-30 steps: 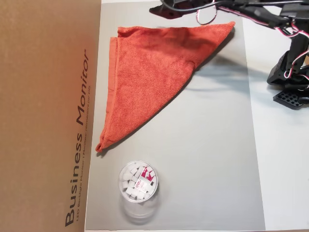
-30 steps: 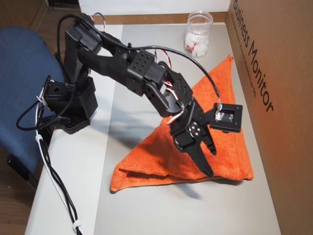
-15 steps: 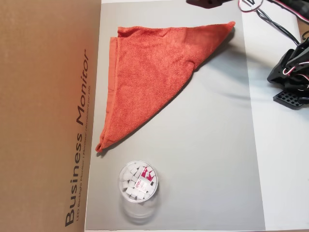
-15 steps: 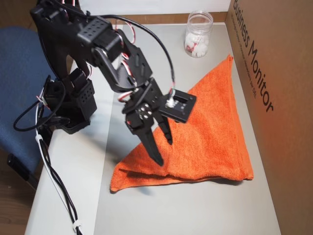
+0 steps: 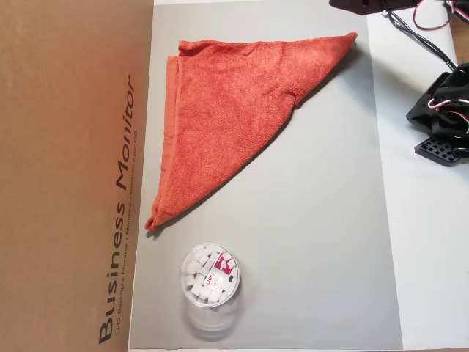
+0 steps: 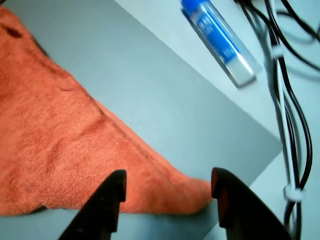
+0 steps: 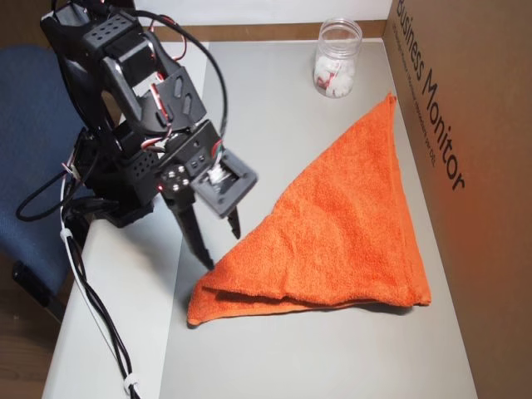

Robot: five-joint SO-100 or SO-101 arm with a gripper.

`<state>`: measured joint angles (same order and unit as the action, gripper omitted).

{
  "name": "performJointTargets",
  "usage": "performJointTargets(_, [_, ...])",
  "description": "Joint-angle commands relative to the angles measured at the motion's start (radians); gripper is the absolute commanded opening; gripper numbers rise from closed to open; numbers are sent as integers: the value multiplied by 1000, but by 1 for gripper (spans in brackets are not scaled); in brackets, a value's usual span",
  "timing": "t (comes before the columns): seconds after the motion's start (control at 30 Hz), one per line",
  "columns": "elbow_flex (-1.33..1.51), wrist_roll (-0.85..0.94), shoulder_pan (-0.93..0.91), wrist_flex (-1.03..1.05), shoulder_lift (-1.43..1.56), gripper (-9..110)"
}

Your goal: Fold the blanket.

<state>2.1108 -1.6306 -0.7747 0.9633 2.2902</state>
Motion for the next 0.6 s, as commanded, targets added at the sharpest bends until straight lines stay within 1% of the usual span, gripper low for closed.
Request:
performJointTargets(0.0, [60, -109, -37, -2, 98, 17])
performJointTargets(0.3, [245, -414, -181, -29, 169, 17])
performJointTargets(0.43, [364, -566, -227, -170, 169, 17])
performJointTargets(0.57, [479, -670, -236, -319, 169, 17])
